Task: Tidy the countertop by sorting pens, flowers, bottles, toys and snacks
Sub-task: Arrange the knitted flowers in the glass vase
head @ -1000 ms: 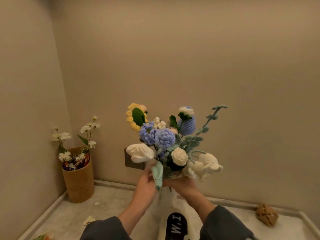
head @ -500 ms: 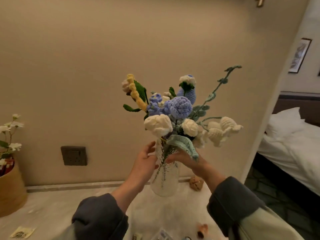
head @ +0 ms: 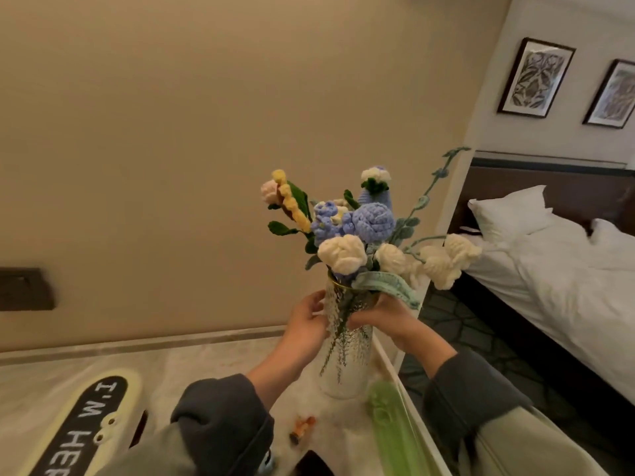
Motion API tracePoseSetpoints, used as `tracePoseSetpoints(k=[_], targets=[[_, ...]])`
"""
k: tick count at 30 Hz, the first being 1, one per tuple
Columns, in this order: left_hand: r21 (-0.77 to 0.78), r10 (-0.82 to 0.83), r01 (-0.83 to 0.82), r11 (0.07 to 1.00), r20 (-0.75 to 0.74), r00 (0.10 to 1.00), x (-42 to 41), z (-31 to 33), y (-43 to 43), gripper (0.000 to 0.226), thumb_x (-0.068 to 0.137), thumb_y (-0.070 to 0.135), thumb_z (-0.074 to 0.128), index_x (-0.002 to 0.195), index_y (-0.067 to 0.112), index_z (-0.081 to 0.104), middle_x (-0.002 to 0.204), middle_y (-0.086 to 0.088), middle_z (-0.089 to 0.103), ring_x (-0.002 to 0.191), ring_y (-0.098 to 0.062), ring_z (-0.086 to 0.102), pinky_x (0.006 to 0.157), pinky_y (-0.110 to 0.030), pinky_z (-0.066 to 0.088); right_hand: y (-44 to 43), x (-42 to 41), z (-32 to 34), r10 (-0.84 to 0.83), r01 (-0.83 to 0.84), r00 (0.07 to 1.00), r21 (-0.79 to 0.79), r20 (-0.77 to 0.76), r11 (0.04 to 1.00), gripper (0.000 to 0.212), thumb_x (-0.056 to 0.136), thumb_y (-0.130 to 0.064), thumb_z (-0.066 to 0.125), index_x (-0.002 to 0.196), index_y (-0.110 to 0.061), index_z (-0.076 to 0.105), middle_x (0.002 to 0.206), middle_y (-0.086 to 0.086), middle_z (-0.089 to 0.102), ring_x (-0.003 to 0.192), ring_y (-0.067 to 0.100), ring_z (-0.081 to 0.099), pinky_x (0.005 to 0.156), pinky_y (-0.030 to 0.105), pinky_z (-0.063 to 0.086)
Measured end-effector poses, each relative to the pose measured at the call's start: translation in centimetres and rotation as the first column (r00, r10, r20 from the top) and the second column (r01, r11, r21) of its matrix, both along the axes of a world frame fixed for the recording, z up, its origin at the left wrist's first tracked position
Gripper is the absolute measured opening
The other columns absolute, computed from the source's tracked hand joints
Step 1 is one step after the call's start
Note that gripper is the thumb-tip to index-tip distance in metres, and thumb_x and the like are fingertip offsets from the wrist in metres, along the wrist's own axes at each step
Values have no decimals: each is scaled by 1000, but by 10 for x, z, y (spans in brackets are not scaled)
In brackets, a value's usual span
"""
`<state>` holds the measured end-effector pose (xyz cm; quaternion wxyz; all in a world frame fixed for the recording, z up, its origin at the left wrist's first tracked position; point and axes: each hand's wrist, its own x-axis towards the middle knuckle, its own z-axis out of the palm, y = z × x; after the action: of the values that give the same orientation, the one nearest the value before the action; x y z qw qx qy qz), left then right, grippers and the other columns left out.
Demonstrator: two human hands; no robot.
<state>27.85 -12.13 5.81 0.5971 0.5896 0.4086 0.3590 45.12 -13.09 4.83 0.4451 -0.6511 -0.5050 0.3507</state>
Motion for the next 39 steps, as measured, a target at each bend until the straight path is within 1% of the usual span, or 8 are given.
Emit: tracePoseSetpoints(k=[6,11,15,18,22,26,32,39], targets=[[-24,54,-55,998,-50,997,39,-26,11,42,96,6,44,137,15,41,117,0,53,98,-14,56,67,-18,48,16,44,-33,69,-71,997,-82,-26,994,34,68,-3,81,97,-15,70,86,-5,73,84,6,68,67,17,53],[-60,109,-112,992,-60,992,60,-39,27,33,96,6,43,124,22,46,110,5,55,93,-10,56,77,-25,51,34,70,-47,86,-93,993,-91,-77,991,40,64,-5,82,101,-15,73,99,2,74,95,14,68,71,20,53],[-52,151,-158,986,-108,983,70,-49,40,35,92,7,44,117,31,48,115,1,55,99,-16,58,93,-41,52,42,80,-47,120,-133,986,-113,-113,985,24,71,8,74,79,-14,73,83,-7,72,82,7,67,71,22,53],[-35,153,-159,987,-130,980,75,-59,48,40,88,9,44,115,38,48,123,0,53,109,-17,55,96,-45,50,51,85,-50,121,-133,988,-123,-98,984,31,74,15,67,64,-14,69,66,-7,67,71,8,61,63,20,51],[-34,147,-151,988,-99,984,78,-60,51,40,86,16,48,122,34,49,126,-1,54,109,-12,55,93,-34,52,59,85,-52,69,-93,983,-137,-169,986,30,79,19,59,74,-10,65,72,1,63,71,11,58,55,16,50],[-66,116,-116,991,-12,993,80,-67,56,51,88,-3,51,132,22,47,130,-4,49,105,-8,52,67,-10,45,64,85,-52,35,-65,975,-132,-218,989,30,79,19,59,78,-10,64,82,7,60,81,17,56,69,27,49],[-52,82,-82,995,-1,997,82,-74,54,61,88,-6,46,140,26,39,135,0,41,111,-7,46,84,-16,40,62,82,-43,60,-82,972,-93,-225,992,23,58,1,69,79,-9,65,79,8,62,79,18,58,75,37,47],[-24,57,-57,998,1,998,81,-74,56,67,87,-5,46,141,33,36,140,2,37,127,-13,39,105,-31,38,60,81,-35,23,-35,996,-129,-90,991,22,75,15,64,74,-7,63,77,7,62,79,19,57,74,33,48]])
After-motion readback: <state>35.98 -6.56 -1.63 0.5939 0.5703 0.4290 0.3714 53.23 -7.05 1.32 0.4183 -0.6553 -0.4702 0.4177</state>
